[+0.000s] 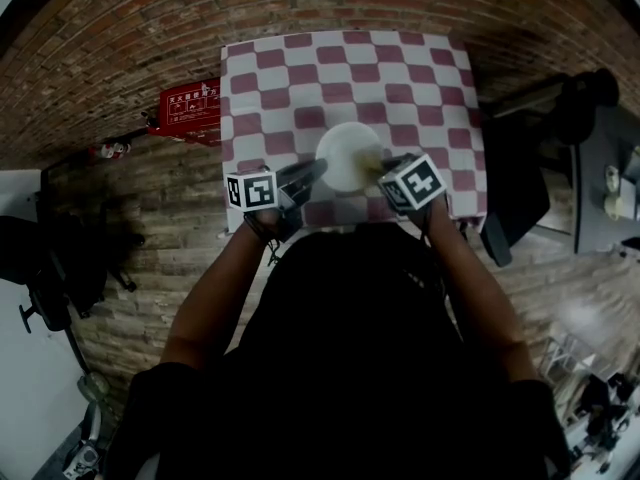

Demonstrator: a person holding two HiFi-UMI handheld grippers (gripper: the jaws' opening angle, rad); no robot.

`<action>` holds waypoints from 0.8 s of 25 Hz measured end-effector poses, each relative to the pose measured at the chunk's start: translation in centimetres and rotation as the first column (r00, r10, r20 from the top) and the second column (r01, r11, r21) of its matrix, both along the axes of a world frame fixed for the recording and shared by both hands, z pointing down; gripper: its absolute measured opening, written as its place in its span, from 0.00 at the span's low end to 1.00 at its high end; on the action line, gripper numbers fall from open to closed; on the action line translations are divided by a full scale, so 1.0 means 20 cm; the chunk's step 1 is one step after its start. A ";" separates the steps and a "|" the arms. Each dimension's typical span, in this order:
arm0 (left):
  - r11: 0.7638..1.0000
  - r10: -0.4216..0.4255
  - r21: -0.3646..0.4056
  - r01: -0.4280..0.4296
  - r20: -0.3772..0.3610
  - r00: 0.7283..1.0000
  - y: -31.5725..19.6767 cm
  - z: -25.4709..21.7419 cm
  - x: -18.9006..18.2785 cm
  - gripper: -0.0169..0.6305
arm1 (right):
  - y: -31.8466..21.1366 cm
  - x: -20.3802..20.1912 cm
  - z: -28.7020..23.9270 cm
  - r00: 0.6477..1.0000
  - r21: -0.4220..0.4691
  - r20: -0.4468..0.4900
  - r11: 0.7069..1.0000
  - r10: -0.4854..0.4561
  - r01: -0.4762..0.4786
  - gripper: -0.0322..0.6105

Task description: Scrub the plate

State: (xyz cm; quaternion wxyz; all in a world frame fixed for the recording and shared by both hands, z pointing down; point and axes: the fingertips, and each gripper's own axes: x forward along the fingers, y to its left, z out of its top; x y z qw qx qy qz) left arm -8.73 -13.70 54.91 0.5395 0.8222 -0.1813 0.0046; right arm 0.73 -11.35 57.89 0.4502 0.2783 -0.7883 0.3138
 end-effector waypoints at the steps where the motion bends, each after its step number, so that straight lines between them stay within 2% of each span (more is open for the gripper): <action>1: 1.000 0.006 -0.003 -0.006 -0.006 1.000 0.01 0.00 0.00 0.07 | -0.02 0.03 -0.01 1.000 0.004 -0.001 1.000 0.015 -0.015 0.13; 5: 1.000 0.029 -0.006 -0.029 -0.018 0.999 0.05 -0.02 0.04 0.07 | -0.15 0.07 -0.09 0.999 0.066 0.012 0.997 0.048 -0.049 0.13; 10: 0.999 0.049 -0.012 -0.050 -0.033 0.998 0.09 -0.03 0.10 0.07 | -0.22 -0.02 -0.19 0.999 0.116 0.012 0.993 0.035 -0.036 0.13; 17: 0.999 0.050 0.006 -0.050 -0.017 0.999 0.06 -0.05 0.15 0.07 | -0.11 -0.23 -0.23 0.997 0.109 0.027 0.992 -0.068 0.065 0.13; 20: 0.999 0.048 0.012 -0.048 -0.012 0.999 0.05 -0.03 0.15 0.06 | -0.07 -0.24 -0.22 0.997 0.096 0.054 0.994 -0.050 0.045 0.13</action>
